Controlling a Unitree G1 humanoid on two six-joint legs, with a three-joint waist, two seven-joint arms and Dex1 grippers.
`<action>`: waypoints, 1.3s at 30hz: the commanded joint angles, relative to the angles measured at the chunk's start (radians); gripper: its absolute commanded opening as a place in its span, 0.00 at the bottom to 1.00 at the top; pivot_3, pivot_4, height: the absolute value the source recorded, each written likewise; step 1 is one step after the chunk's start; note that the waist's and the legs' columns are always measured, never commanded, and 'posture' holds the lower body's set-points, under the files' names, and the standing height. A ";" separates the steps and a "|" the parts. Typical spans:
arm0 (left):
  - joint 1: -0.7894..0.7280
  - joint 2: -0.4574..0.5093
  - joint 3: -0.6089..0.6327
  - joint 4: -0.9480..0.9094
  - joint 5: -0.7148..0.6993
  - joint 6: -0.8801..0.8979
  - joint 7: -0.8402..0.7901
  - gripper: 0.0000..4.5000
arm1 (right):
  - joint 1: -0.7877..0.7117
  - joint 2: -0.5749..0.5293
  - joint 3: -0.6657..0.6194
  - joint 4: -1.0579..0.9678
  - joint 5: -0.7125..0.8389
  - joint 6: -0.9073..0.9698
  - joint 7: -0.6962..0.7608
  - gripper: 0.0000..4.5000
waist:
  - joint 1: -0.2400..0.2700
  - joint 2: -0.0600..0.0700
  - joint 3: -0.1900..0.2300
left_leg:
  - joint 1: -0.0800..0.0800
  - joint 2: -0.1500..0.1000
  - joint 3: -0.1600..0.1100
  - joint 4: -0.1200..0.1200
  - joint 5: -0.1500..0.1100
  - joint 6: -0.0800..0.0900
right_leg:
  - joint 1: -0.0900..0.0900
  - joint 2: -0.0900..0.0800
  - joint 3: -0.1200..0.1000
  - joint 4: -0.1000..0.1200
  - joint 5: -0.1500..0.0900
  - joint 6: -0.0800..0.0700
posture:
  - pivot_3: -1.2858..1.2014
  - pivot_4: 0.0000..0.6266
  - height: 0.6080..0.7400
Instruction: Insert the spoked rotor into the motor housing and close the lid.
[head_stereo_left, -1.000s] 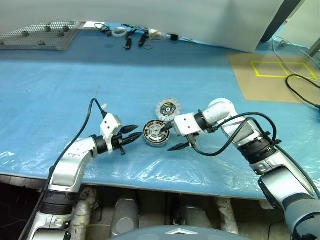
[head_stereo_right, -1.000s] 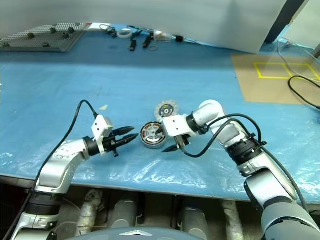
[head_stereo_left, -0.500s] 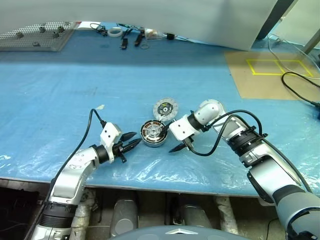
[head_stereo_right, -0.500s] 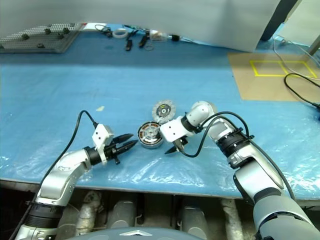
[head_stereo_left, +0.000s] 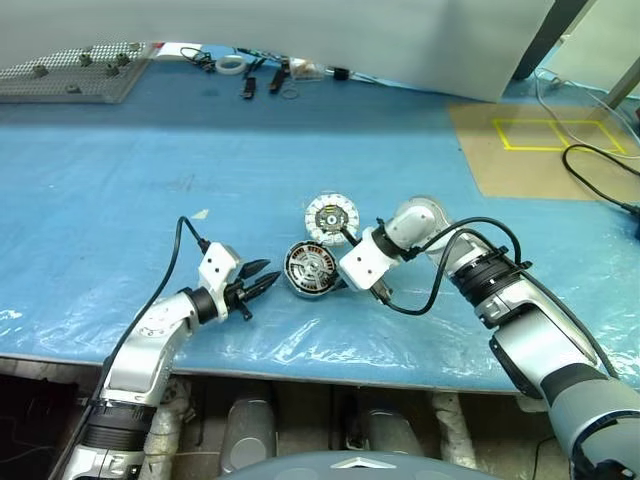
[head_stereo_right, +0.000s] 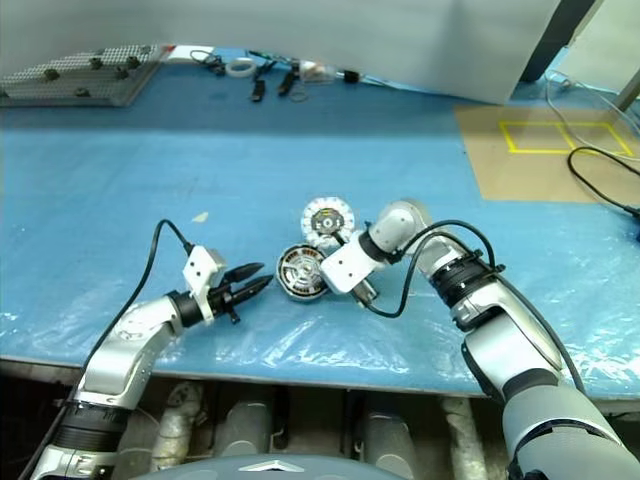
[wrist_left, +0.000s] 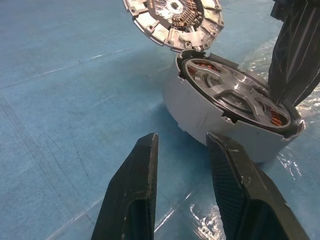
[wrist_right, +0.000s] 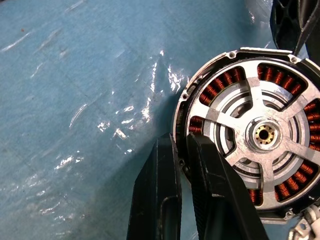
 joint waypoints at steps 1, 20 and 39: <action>-0.021 0.003 0.000 0.009 -0.009 -0.031 -0.007 0.36 | -0.008 -0.031 0.006 -0.035 0.032 -0.054 0.064 0.00 | 0.002 0.000 0.000 | 0.000 0.000 0.000 0.000 0.000 0.000 | 0.000 0.000 0.000 0.000 0.000 0.000 | 0.52 0.24 1.00; -0.035 0.012 -0.011 -0.001 -0.012 -0.015 -0.004 0.36 | -0.078 -0.047 0.110 0.045 -0.113 -0.355 0.006 0.00 | -0.001 0.000 0.000 | 0.000 0.000 0.000 0.003 0.000 0.001 | -0.001 0.000 0.001 0.004 0.000 0.000 | 0.52 0.24 1.00; -0.064 0.012 -0.021 -0.019 -0.021 0.035 -0.001 0.36 | -0.145 -0.037 0.098 0.049 -0.165 -0.398 -0.116 0.41 | -0.009 0.000 0.000 | 0.002 0.000 0.001 0.005 0.001 0.001 | -0.002 0.000 0.004 0.011 -0.001 -0.001 | 0.52 0.24 1.00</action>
